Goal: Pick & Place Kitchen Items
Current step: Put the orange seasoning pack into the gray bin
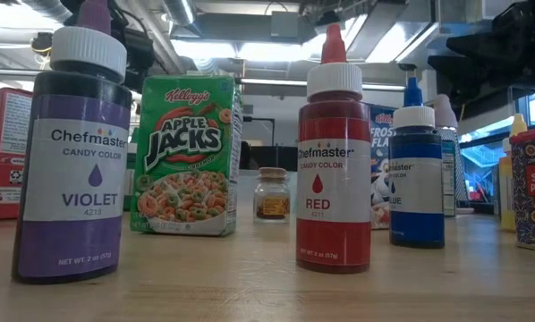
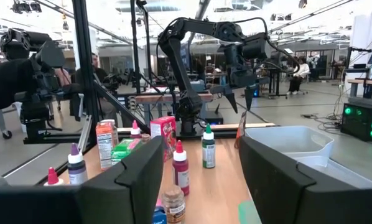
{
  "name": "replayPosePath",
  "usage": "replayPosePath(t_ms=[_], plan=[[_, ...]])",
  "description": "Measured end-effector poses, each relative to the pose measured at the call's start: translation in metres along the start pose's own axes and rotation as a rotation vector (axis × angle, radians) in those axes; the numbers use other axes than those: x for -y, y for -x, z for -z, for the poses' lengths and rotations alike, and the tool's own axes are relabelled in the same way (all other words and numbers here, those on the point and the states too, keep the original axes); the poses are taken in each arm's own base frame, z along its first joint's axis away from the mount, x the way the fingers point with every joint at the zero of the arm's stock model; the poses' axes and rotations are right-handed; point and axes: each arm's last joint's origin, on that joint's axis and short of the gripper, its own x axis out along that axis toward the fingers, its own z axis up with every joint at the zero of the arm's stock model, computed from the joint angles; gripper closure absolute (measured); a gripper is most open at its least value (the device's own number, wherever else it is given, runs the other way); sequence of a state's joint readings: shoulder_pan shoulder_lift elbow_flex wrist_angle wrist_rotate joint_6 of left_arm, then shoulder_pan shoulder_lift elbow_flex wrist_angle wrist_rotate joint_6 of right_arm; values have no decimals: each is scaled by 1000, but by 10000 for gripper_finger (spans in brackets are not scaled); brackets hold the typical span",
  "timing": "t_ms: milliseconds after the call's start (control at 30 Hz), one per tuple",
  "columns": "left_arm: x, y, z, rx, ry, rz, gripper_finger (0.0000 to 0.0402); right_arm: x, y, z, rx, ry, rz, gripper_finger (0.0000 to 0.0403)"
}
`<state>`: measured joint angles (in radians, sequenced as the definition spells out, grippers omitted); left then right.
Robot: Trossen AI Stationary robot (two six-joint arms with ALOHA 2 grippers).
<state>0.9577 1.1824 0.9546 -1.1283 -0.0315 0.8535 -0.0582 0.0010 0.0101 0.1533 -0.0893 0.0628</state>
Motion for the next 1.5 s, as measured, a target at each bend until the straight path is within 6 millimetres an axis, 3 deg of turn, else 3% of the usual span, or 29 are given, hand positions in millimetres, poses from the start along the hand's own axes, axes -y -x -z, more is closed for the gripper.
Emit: replayPosePath(t_ms=[267, 800, 1033, 1333, 1500], plan=[[-4, -4, -3, 9, -8, -9, 217, 0, 0, 0, -1, 0, 1, 192], [-14, -33, -12, -97, 0, 76, 223, 0, 0, 1, -10, -1, 1, 192], [-17, -39, -15, -110, -2, 70, 278, 0, 0, 2, -23, -2, 2, 192], [-18, -45, -15, -147, -6, 80, 390, 0, 0, 2, -24, -2, 2, 192], [-17, -45, -13, -189, 1, 78, 399, 0, 0, 4, -39, -3, 4, 192]])
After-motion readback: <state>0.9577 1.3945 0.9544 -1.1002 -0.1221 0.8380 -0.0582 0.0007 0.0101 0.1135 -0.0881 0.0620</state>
